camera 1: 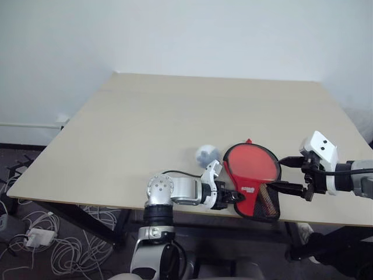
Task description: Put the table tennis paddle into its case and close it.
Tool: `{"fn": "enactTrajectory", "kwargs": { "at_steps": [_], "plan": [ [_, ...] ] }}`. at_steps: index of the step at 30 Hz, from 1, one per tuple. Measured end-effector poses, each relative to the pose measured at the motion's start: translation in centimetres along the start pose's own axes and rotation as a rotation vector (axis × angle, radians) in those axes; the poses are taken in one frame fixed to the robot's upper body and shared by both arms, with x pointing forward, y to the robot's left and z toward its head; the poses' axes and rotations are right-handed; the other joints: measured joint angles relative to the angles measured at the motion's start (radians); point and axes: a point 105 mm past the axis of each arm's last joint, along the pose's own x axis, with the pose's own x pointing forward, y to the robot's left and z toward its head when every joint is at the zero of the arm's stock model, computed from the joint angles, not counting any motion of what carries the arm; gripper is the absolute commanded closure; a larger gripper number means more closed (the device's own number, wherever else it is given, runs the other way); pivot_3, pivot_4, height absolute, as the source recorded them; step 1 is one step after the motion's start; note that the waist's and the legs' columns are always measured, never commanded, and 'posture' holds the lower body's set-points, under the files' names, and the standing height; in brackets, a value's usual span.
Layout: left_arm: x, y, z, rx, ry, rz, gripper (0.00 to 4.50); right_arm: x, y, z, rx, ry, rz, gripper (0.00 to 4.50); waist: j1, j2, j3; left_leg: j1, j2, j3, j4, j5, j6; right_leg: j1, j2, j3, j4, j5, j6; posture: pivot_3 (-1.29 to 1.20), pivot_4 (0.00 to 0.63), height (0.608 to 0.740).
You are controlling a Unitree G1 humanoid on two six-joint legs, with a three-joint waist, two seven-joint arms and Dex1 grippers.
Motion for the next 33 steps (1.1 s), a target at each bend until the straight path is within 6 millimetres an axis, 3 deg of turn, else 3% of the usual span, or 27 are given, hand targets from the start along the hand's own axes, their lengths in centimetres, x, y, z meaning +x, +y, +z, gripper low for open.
{"fn": "enactTrajectory", "kwargs": {
  "at_steps": [18, 26, 29, 33],
  "plan": [
    [-1.2, -0.3, -5.4, -0.023, 0.111, 0.005, 4.49, 0.4, 1.4, 0.0, 0.007, 0.027, 0.057, 0.0, 0.012, 0.002, -0.001, 0.0, 0.001, 0.005, 0.003, -0.001, 0.002, -0.005, -0.001, 0.007, 0.002, 0.005, -0.007, 0.0, 0.0, 0.698],
    [-1.2, -0.3, -6.4, -0.005, 0.135, 0.005, 4.49, 0.4, 1.6, 0.2, 0.017, 0.035, 0.058, 0.0, 0.035, 0.002, -0.001, 0.0, 0.001, 0.01, 0.003, -0.003, 0.005, -0.008, -0.001, 0.012, 0.002, 0.004, -0.009, 0.0, 0.0, 0.698],
    [-1.2, -0.2, -6.4, -0.007, 0.135, 0.006, 3.8, 0.4, 1.5, 0.4, 0.011, 0.032, 0.053, 0.0, 0.039, 0.002, -0.001, 0.0, 0.002, 0.012, 0.003, -0.003, 0.005, -0.008, -0.001, 0.013, 0.002, 0.004, -0.009, 0.0, 0.0, 0.698],
    [-1.6, 0.3, -6.1, 0.004, 0.134, 0.03, 2.55, 0.5, 1.5, 0.7, 0.004, 0.024, 0.053, 0.0, 0.039, 0.002, -0.001, 0.0, 0.005, 0.018, 0.003, -0.004, 0.006, -0.009, -0.001, 0.013, 0.002, 0.006, -0.01, 0.0, 0.0, 0.698]
  ]
}}
